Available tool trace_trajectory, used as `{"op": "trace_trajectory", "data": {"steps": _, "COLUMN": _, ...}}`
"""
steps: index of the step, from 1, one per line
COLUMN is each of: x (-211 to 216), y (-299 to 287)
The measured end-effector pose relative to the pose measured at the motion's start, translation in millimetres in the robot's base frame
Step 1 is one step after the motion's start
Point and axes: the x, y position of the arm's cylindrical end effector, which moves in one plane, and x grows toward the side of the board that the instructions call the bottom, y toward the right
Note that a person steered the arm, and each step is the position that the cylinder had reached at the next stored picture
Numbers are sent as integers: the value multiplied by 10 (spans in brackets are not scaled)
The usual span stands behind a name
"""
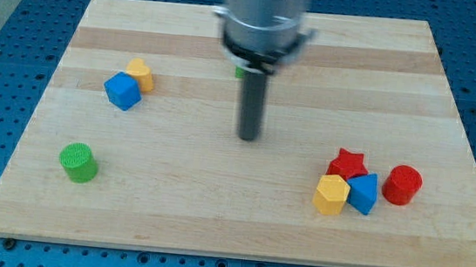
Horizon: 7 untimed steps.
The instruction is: Drag the green circle below the green star
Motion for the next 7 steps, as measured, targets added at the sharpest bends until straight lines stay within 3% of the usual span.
{"op": "trace_trajectory", "data": {"steps": 1, "x": -85, "y": -1147}}
{"op": "trace_trajectory", "data": {"steps": 2, "x": 158, "y": -2168}}
{"op": "trace_trajectory", "data": {"steps": 3, "x": 871, "y": -2173}}
{"op": "trace_trajectory", "data": {"steps": 4, "x": 1108, "y": -1321}}
{"op": "trace_trajectory", "data": {"steps": 5, "x": 1031, "y": -769}}
{"op": "trace_trajectory", "data": {"steps": 7, "x": 677, "y": -1929}}
